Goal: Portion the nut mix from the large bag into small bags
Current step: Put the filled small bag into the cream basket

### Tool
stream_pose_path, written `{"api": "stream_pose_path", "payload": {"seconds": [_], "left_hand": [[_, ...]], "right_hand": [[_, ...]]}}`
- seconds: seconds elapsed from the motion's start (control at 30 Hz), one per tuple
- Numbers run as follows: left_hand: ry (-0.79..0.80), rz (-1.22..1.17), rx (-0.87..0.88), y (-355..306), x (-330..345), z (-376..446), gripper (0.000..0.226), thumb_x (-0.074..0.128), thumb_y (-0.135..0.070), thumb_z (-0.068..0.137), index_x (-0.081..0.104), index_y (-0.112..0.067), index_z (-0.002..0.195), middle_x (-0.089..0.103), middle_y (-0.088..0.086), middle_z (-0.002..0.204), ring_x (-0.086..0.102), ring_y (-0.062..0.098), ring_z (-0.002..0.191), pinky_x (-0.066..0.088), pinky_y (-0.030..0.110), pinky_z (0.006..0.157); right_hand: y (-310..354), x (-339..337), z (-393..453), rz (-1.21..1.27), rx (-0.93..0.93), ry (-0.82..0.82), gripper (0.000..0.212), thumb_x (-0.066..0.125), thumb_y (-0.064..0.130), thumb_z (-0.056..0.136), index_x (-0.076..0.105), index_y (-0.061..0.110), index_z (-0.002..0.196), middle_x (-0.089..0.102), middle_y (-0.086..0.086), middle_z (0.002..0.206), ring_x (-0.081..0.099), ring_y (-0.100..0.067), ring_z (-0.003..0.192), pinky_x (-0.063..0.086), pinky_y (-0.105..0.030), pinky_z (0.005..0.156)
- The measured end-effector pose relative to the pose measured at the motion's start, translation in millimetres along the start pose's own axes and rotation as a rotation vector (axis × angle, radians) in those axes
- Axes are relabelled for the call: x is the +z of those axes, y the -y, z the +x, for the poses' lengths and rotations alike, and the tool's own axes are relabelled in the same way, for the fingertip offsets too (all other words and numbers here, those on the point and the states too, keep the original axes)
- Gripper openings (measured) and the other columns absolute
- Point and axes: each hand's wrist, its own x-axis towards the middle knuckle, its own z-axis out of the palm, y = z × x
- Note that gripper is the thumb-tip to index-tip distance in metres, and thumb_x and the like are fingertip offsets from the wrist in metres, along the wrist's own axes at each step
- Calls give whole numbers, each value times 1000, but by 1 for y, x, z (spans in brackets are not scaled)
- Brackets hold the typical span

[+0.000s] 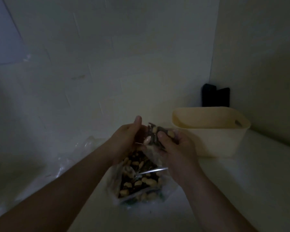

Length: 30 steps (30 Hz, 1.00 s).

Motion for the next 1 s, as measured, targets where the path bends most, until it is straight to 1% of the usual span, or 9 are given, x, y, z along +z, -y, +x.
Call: {"api": "stream_pose_path", "payload": {"seconds": [0.07, 0.13, 0.23, 0.43, 0.53, 0.6, 0.7, 0.8, 1.0], "left_hand": [[-86, 70, 8, -13, 15, 25, 41, 53, -39, 108, 74, -5, 114, 74, 21, 108, 70, 20, 82, 58, 28, 70], [-117, 128, 13, -19, 35, 52, 27, 61, -32, 104, 73, -9, 111, 71, 21, 105, 64, 18, 77, 55, 29, 67], [-86, 237, -47, -16, 67, 88, 34, 64, -37, 102, 67, -7, 119, 65, 8, 93, 63, 19, 75, 54, 31, 65], [-39, 496, -35, -6, 98, 99, 29, 48, -26, 107, 58, 0, 115, 62, 15, 94, 61, 20, 62, 56, 32, 61], [-21, 613, 78, -1, 97, 75, 27, 52, -24, 101, 52, -9, 124, 66, 13, 103, 71, 26, 64, 59, 35, 55], [-3, 615, 96, 4, 98, 59, 25, 54, -21, 99, 49, -14, 122, 66, 9, 100, 72, 27, 65, 57, 33, 52], [6, 543, 99, 10, 101, 45, 24, 56, -17, 97, 47, -15, 118, 66, 9, 100, 68, 21, 66, 49, 20, 47], [5, 534, 132, 15, 102, 41, 20, 59, -17, 95, 47, -20, 111, 66, 8, 96, 67, 18, 64, 50, 22, 49], [29, 556, 170, 23, 104, 35, 20, 59, -22, 96, 45, -24, 110, 68, 6, 97, 71, 23, 77, 58, 38, 65]], "right_hand": [[27, -5, 10, -69, -81, -26, 4, 71, 8, 95, 72, 12, 95, 79, -9, 94, 76, -21, 89, 59, -30, 73], [58, -15, 23, -134, -159, -44, 4, 73, 10, 94, 72, 13, 96, 79, -11, 98, 77, -22, 91, 59, -31, 74], [100, -40, 45, -284, -259, -113, 8, 75, 8, 92, 71, 16, 94, 78, -12, 93, 78, -23, 86, 60, -32, 69], [136, -91, 72, -657, -247, -154, 13, 74, 6, 92, 69, 6, 104, 71, -21, 95, 73, -36, 88, 63, -52, 84], [137, -114, 75, -938, -153, -140, 20, 82, 28, 84, 67, 29, 96, 69, -11, 96, 68, -30, 86, 62, -55, 83], [131, -124, 75, -1211, -73, -145, 26, 81, 47, 73, 67, 36, 92, 69, -2, 97, 68, -26, 88, 61, -47, 81], [125, -129, 66, -1397, -91, -131, 13, 79, 36, 87, 69, 29, 91, 65, 0, 93, 62, -17, 82, 50, -29, 70], [118, -131, 58, -1427, -91, -113, 12, 77, 31, 90, 70, 21, 92, 62, 2, 85, 57, -13, 77, 42, -27, 62], [86, -115, 64, -957, 31, -180, 14, 84, 24, 85, 71, 19, 91, 73, -3, 91, 69, -25, 89, 55, -39, 82]]}}
